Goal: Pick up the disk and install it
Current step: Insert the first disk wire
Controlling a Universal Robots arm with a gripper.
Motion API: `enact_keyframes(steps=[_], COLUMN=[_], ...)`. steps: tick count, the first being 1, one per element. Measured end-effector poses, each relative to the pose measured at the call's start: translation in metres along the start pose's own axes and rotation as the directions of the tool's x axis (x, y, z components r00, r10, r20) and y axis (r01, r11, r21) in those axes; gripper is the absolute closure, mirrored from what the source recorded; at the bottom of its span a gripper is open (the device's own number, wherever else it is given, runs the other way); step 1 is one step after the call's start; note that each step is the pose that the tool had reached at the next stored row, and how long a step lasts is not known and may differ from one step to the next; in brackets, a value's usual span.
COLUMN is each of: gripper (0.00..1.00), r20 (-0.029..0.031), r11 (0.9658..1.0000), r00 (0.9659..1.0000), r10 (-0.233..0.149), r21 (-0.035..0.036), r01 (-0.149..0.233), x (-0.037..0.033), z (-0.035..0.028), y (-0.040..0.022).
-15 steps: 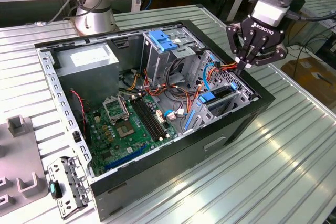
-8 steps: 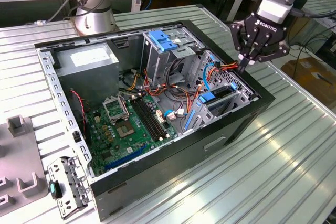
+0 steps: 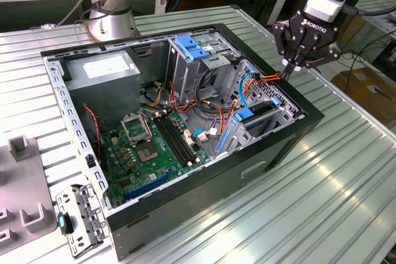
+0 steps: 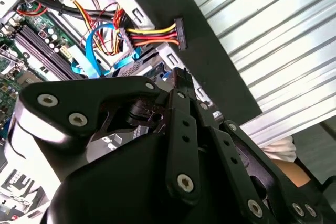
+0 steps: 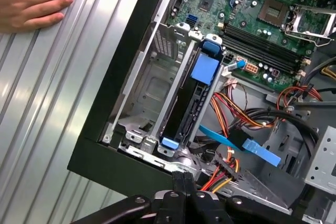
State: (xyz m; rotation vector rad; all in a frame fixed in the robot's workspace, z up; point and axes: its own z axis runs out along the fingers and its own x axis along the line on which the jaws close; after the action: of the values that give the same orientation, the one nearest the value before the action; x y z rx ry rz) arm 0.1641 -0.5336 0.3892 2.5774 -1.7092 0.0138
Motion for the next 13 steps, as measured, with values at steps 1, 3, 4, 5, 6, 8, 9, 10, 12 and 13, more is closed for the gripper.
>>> enact_keyframes(steps=[1,3,4,5,6,8,9,10,12,13], gripper=[0.89,0.89,0.89,0.89,0.89,0.89,0.89,0.83,0.76,0.76], r20=[-0.0001,-0.001,-0.0022,-0.0027,-0.0026,-0.0027,-0.0029,-0.0034,-0.0047,-0.0053], r11=[1.0,0.9995,0.9976,0.9967,0.9965,0.9963,0.996,0.9949,0.9894,0.9868], r00=[1.0,0.9995,0.9976,0.9967,0.9965,0.9963,0.996,0.9949,0.9894,0.9868], r10=[-0.004,-0.032,-0.069,-0.082,-0.084,-0.086,-0.089,-0.101,-0.145,-0.162], r21=[0.0001,0.001,0.0023,0.0027,0.003,0.0029,0.003,0.0032,0.0045,0.0051], r01=[0.004,0.032,0.069,0.082,0.084,0.086,0.089,0.101,0.145,0.162], x=[-0.0002,0.0002,0.0004,0.001,0.0017,0.002,0.0002,-0.0012,-0.0012,-0.0013], z=[0.0001,0.0001,0.0004,0.0007,0.001,0.0012,0.0011,0.0011,0.0015,0.0017], y=[-0.0022,-0.0034,-0.0039,-0.0052,-0.0081,-0.0123,-0.0147,-0.0153,-0.0154,-0.0155])
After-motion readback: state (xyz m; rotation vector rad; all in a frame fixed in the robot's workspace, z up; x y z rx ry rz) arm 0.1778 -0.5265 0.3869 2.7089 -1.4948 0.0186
